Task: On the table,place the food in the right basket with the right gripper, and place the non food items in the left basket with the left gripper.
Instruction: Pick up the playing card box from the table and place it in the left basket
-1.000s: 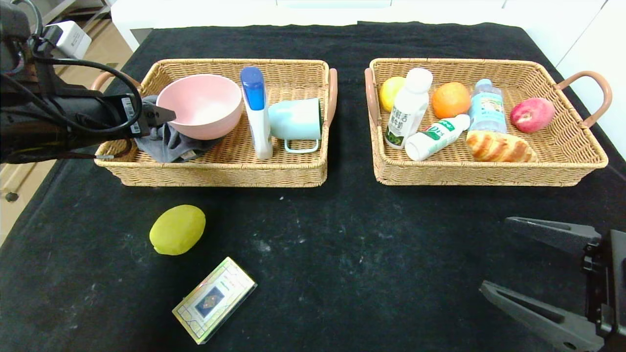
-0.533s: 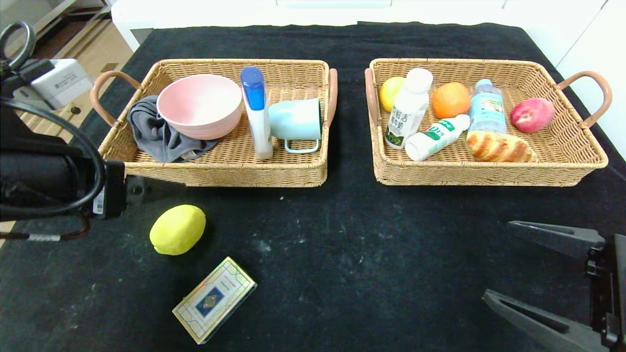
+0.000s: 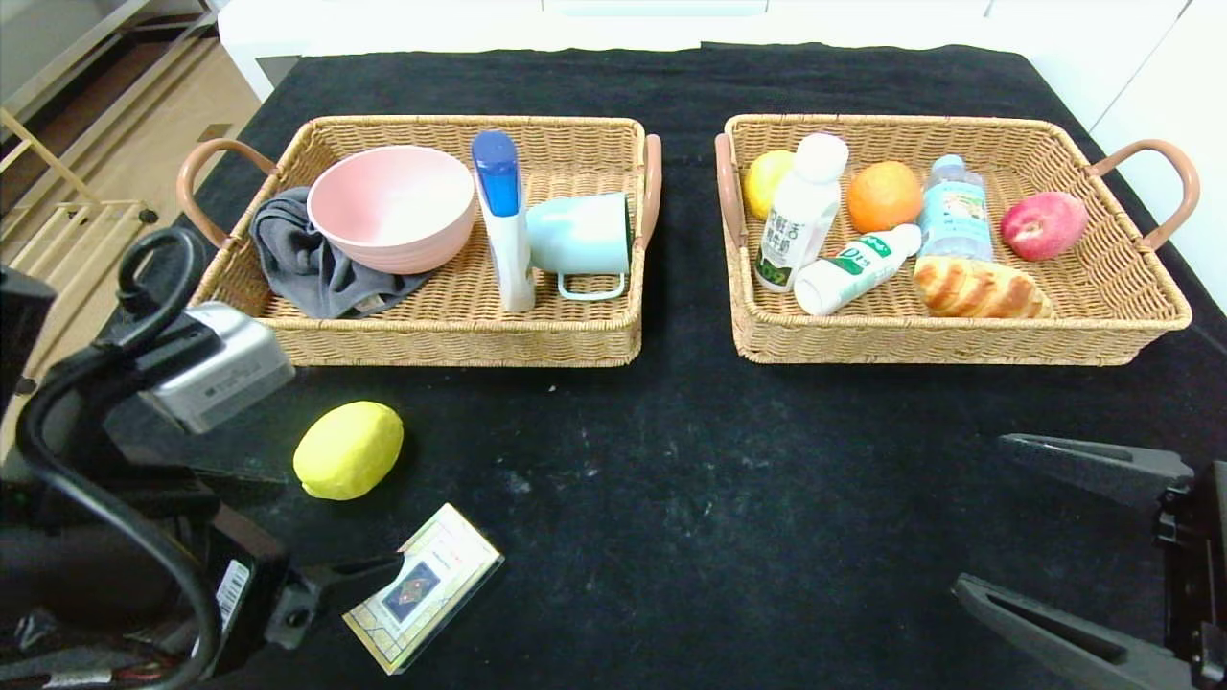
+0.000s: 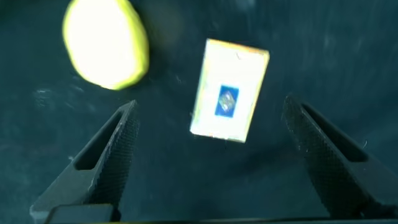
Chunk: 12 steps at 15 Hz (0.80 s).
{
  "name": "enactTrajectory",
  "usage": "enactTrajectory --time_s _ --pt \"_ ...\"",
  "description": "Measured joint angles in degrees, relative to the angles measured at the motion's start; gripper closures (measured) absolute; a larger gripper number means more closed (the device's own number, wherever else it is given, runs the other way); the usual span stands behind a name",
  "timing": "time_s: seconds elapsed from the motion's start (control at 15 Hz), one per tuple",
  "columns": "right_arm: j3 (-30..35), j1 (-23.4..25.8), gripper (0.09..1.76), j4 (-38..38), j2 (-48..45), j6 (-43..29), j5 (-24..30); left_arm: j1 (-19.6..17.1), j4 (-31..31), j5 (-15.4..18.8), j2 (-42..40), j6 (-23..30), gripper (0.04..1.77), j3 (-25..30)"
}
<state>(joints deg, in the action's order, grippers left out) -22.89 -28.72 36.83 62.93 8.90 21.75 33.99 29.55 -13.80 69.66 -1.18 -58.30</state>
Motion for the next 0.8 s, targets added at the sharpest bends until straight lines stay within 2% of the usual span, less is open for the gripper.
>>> enactTrajectory --time_s 0.33,0.8 --pt "0.1 0.0 0.14 0.0 0.1 0.0 0.0 2.3 -0.2 -0.5 2.4 0.0 0.12 2.5" --pt "0.1 0.0 0.14 0.0 0.2 0.0 0.0 4.9 -0.4 -4.2 8.1 1.3 0.11 3.6"
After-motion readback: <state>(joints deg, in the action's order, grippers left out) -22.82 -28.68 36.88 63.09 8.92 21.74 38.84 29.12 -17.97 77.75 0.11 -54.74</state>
